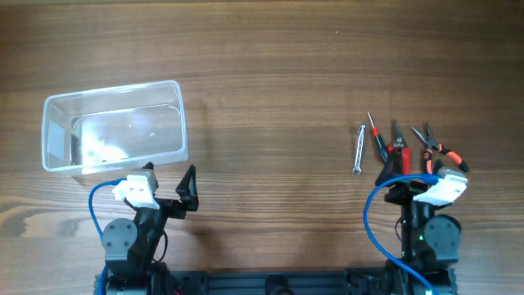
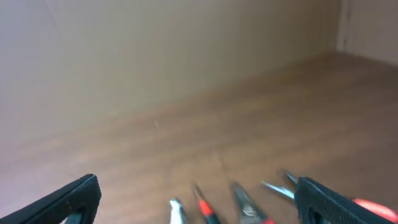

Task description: Pack container

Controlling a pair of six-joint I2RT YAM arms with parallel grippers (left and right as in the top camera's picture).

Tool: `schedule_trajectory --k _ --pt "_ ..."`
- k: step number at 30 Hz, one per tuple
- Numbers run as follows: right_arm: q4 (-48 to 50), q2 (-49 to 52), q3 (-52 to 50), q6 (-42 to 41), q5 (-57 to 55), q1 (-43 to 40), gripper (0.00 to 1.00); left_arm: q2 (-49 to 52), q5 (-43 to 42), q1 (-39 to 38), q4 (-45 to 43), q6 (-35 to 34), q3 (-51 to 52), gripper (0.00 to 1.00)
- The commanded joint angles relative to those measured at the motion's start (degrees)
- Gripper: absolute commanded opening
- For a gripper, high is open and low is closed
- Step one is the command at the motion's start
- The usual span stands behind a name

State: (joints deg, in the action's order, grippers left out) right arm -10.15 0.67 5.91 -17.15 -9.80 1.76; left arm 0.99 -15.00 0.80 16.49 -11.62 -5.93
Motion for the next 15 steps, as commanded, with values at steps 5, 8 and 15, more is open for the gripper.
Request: schedule_trajectory --k 5,8,15 --pt "2.1 0.9 0.3 -14.8 19.4 -0.1 1.0 2.9 -5.1 -0.3 1.1 -8.6 0.1 1.0" --pt "2.4 4.0 2.2 -9.2 20.2 -0.1 1.0 5.8 -4.0 -0.3 1.1 -10.5 -3.4 1.0" --pt "-8.5 28.8 24.3 -1.4 20.2 -0.1 1.0 24.0 8.3 -0.3 10.4 -7.5 -25.0 1.0"
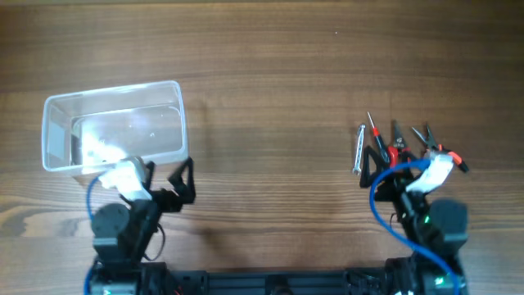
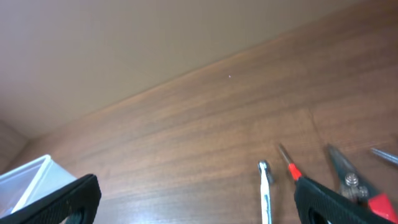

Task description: Pack container

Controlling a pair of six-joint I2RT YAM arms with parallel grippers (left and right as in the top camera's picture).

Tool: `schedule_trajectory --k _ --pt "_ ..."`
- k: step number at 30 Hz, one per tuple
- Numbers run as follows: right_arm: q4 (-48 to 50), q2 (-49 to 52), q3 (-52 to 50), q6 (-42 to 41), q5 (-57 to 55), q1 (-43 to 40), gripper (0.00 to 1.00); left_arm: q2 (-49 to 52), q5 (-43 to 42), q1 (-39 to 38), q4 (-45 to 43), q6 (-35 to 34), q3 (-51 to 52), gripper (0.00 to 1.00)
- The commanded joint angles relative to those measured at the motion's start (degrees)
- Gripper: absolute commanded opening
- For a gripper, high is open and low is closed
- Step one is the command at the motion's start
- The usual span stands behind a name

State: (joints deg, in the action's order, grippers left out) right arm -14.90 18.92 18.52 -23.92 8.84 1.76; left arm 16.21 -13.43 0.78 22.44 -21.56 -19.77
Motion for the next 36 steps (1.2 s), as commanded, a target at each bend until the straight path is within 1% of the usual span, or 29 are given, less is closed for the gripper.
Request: schedule_trajectory --k 1,2,4,6,7,9,11,13,15,16,18,20,21,23,24,25,26,27,29,33,36 --pt "-6.8 15.0 16.1 6.3 1.6 -0.1 1.0 11.4 7.2 -0.3 6.4 3.7 -13.9 1.0" --pt "-10.6 20.0 21.3 6.6 1.6 -0.1 1.0 16.3 8.1 -0.3 9.9 5.2 -18.9 1.0" --pt "-17.1 28.4 30.7 8.8 2.5 -0.1 1.0 23.8 9.2 -0.1 15.0 5.9 -26.6 1.0" --pt "-22.7 35.5 39.2 9.2 3.7 -0.1 1.0 29.5 8.7 0.2 18.1 6.4 -32.3 1.0" --pt "-24.9 38.7 42.9 8.7 3.7 -0.1 1.0 32.7 6.6 0.2 18.8 6.3 -35.8 1.0" --pt "-27.4 42.8 47.2 8.3 5.2 -0.1 1.0 36.5 4.9 0.2 19.2 6.3 -39.2 1.0" --pt "-27.7 45.3 48.4 8.3 7.5 -0.1 1.0 38.4 5.6 0.3 19.3 6.4 -39.5 1.0" --pt "-27.9 47.0 48.4 8.3 8.4 -0.1 1.0 39.6 10.0 0.5 19.6 6.3 -39.5 1.0" --pt "-29.4 48.7 48.4 8.4 8.4 -0.1 1.0 41.0 12.6 1.9 20.8 5.6 -39.5 1.0" --pt "-30.0 49.4 48.4 8.7 8.4 -0.1 1.0 41.7 13.8 2.9 21.6 4.5 -39.5 1.0" --pt "-31.3 50.6 48.4 8.8 8.4 -0.1 1.0 43.5 16.6 6.1 23.7 -0.1 -39.5 1.0" --pt "-32.1 51.8 48.4 8.8 8.4 -0.1 1.0 45.4 16.2 11.8 24.8 -4.2 -39.5 1.0" --pt "-32.3 52.1 48.4 8.8 8.4 -0.1 1.0 46.4 15.2 15.0 24.6 -4.6 -39.5 1.0" --pt "-32.7 52.5 48.4 8.7 8.4 -0.1 1.0 48.2 12.8 20.3 24.6 -3.0 -39.6 1.0" --pt "-32.8 52.5 48.4 8.7 8.4 -0.1 1.0 49.2 10.7 23.1 24.6 0.1 -39.6 1.0" --pt "-32.8 52.5 48.4 8.7 8.4 -0.1 1.0 50.1 10.0 25.2 25.1 1.0 -39.6 1.0" --pt "-32.7 52.5 48.4 8.7 8.4 -0.1 1.0 51.1 10.0 27.2 25.8 0.3 -39.6 1.0" --pt "-32.7 52.5 48.4 8.4 8.4 -0.1 1.0 52.2 10.0 29.2 26.8 -2.0 -39.6 1.0" --pt "-32.7 52.5 48.4 8.3 8.4 -0.1 1.0 54.0 10.0 31.7 28.2 -4.9 -39.6 1.0" --pt "-33.1 52.5 48.4 8.3 8.4 -0.1 1.0 56.1 11.4 32.9 28.9 -5.3 -39.6 1.0" --pt "-34.1 52.5 48.4 8.3 8.4 -0.1 1.0 57.2 14.2 32.9 30.1 -6.6 -39.6 1.0"
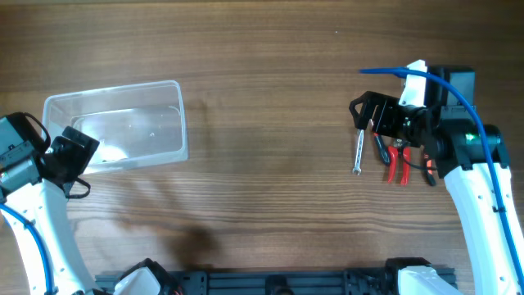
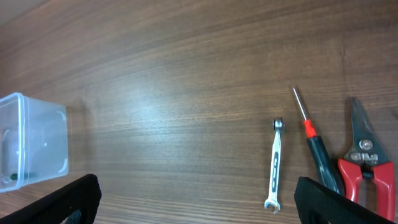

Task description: Pack container

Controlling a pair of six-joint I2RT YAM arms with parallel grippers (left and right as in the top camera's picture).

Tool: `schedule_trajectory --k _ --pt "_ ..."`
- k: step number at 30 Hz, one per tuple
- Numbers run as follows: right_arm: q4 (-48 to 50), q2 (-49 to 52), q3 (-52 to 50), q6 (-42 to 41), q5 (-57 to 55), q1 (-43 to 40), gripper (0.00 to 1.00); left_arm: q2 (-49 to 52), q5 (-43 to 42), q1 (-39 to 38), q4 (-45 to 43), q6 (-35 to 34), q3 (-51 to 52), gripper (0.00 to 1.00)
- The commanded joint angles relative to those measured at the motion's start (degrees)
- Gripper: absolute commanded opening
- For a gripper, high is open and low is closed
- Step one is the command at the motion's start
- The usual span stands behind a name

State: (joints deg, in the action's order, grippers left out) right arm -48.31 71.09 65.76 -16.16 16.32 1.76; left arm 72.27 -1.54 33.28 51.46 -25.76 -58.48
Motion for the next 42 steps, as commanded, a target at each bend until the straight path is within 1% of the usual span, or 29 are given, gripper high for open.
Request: schedule_trajectory --k 1,3,9,13,15,17,19,20,21,22,23,25,26,28,29,30,31,34,35,36,40,42 --pt "-1.0 0.3 1.1 0.6 0.9 -0.1 1.0 1.7 3.9 0.4 1.9 -3.8 -0.9 1.0" --pt "-1.5 0.4 1.1 0.6 0.9 -0.1 1.0 3.1 5.9 0.4 2.4 -5.0 -0.9 1.0" --pt "-1.8 0.5 1.1 0.5 0.9 -0.1 1.0 9.4 5.9 0.4 0.8 -5.0 -0.9 1.0" --pt "-1.9 0.7 1.1 0.6 0.9 -0.1 1.0 11.8 5.9 0.4 -1.1 -4.8 -0.9 1.0" --pt "-1.9 0.7 1.1 0.5 0.9 -0.1 1.0 11.8 5.7 0.4 -2.9 -2.5 -0.9 1.0" --pt "-1.9 0.7 1.1 0.5 0.9 -0.1 1.0 11.8 4.5 0.4 -5.1 2.9 -0.9 0.98" --pt "-1.9 0.7 1.1 0.6 0.9 -0.1 1.0 11.8 4.4 0.4 -6.1 4.9 -0.9 0.97" --pt "-1.9 0.7 1.1 0.6 0.9 -0.1 1.0 11.8 4.4 0.4 -6.4 5.8 -0.9 0.95" --pt "-1.9 0.7 1.1 0.6 0.9 -0.1 1.0 11.7 4.1 0.4 -6.8 8.9 -0.9 0.82" --pt "-1.9 0.7 1.1 0.5 0.8 -0.1 1.0 11.6 3.4 0.4 -6.8 10.8 -1.0 0.79" --pt "-1.9 0.7 1.1 0.6 0.6 -0.1 1.0 11.5 2.8 0.4 -6.9 12.6 -1.2 0.72" --pt "-1.9 0.7 1.1 0.6 0.0 -0.1 1.0 11.1 1.7 0.4 -7.8 16.2 -1.9 0.66" --pt "-1.9 0.7 1.1 0.6 0.0 -0.1 1.0 10.9 1.7 0.4 -8.9 17.9 -2.2 0.65" --pt "-1.9 0.7 1.1 0.5 0.0 -0.1 1.0 10.6 1.5 0.4 -12.8 20.8 -2.5 0.66" --pt "-1.9 0.7 1.1 0.6 0.0 -0.1 1.0 10.5 1.5 0.4 -14.0 21.1 -2.6 0.69" --pt "-1.8 0.7 0.9 0.6 0.0 -0.1 1.0 10.4 0.9 0.4 -15.5 21.1 -2.8 0.76" --pt "-1.8 0.7 0.9 0.6 0.0 -0.1 1.0 10.4 1.0 0.4 -16.0 21.1 -2.8 0.79" --pt "-1.8 0.7 0.9 0.8 -0.2 -0.1 1.0 10.4 1.0 0.4 -18.1 21.4 -2.9 0.84" --pt "-1.8 0.7 0.9 0.8 -0.2 -0.1 1.0 10.4 1.0 0.4 -19.5 23.3 -2.9 0.84" --pt "-1.9 0.7 0.9 0.8 -0.2 -0.1 1.0 10.4 1.0 0.4 -21.5 26.8 -2.9 0.82" --pt "-2.3 0.7 0.9 0.8 -0.2 -0.1 1.0 10.7 1.0 0.4 -27.6 41.9 -2.9 0.82" --pt "-2.5 0.7 0.9 0.8 -0.2 -0.1 1.0 11.3 1.0 0.6 -29.6 50.9 -2.9 0.82"
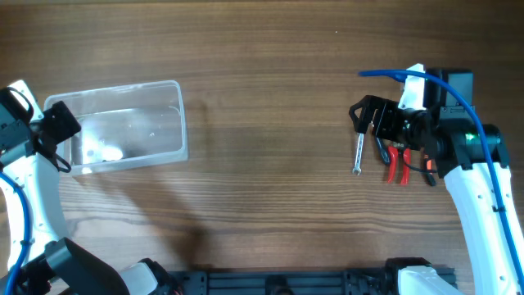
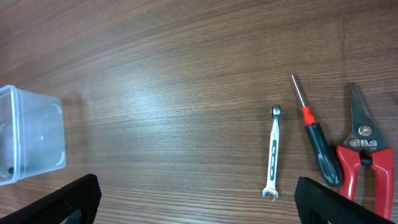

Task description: Pack container

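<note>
A clear plastic container [image 1: 123, 123] lies at the table's left; it also shows in the right wrist view as the container [image 2: 28, 137]. At the right lie a small silver wrench [image 1: 358, 154], a red-and-black screwdriver [image 2: 314, 140] and red-handled snips [image 1: 399, 161]. My right gripper [image 1: 370, 117] hovers open above the wrench [image 2: 273, 152], its black fingers [image 2: 78, 200] spread wide with nothing between them. My left gripper [image 1: 61, 123] is at the container's left end wall; its jaws cannot be made out.
A further orange-and-black tool [image 1: 429, 168] lies mostly under my right arm. Blue cables loop along both arms. Bare wood table [image 1: 270, 98] stretches between the container and the tools.
My left gripper has moved from the container's front-left corner up to its left end wall. My right gripper stays open over the tools, shifted very little.
Both arms sat folded at the near edge with grippers open, the tools just ahead of the right one. Then both had risen a little. Later my right gripper was over the wrench and my left beside the container, where it now meets the left wall.
</note>
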Controlling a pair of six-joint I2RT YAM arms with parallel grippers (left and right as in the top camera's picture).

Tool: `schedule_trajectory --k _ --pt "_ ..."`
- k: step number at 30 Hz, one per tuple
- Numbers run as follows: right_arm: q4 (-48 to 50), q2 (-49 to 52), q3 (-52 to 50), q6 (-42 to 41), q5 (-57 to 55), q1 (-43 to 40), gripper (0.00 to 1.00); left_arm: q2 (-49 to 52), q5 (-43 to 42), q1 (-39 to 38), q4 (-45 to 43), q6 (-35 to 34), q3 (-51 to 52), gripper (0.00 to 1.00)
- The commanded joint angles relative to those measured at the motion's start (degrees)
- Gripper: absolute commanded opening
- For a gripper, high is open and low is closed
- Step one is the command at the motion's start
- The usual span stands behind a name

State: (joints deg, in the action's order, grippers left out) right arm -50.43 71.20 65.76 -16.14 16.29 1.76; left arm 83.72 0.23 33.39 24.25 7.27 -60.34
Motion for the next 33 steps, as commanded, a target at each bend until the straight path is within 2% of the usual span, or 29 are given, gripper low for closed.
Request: schedule_trajectory --k 1,4,10,14,18,23,24,25,26,29,33 --pt "-0.5 0.6 0.9 0.7 -0.2 -0.1 1.0 0.2 -0.8 0.7 -3.2 20.8 -1.0 0.82" --pt "-1.3 0.6 0.9 1.0 -0.2 -0.1 1.0 2.5 -1.6 2.8 -6.0 22.8 -1.0 0.85" --pt "-3.7 0.6 0.5 1.1 -3.7 -0.1 1.0 9.9 -10.8 7.6 -6.7 23.1 -1.0 0.85" --pt "-3.8 0.6 -0.7 1.0 -3.6 -0.1 1.0 12.9 -13.2 8.0 -7.9 25.9 -1.0 0.81" --pt "-3.7 0.7 -1.7 0.4 -3.6 -0.1 1.0 15.4 -15.2 8.0 -9.1 27.5 -1.0 0.72" --pt "-3.8 0.7 -1.7 -0.5 -3.6 -0.1 1.0 17.5 -16.4 8.0 -8.8 28.3 -1.0 0.54" --pt "-3.8 0.7 -1.7 -0.5 -3.6 -0.1 1.0 17.5 -16.8 8.0 -8.8 28.3 -1.0 0.43" --pt "-3.8 0.7 -1.7 -0.5 -3.6 -0.1 1.0 17.5 -16.8 8.0 -8.8 28.3 -1.0 0.26" --pt "-3.8 0.7 -1.7 -0.6 -3.6 -0.1 1.0 17.4 -16.8 8.0 -8.6 28.3 -1.0 0.04" --pt "-3.8 0.7 -1.7 -0.5 -3.6 -0.1 1.0 17.4 -16.8 8.0 -7.5 28.0 -1.0 0.04" --pt "-4.0 0.7 -1.7 -0.6 -3.3 -0.1 1.0 16.2 -19.9 7.9 -8.5 19.0 -1.1 0.04"
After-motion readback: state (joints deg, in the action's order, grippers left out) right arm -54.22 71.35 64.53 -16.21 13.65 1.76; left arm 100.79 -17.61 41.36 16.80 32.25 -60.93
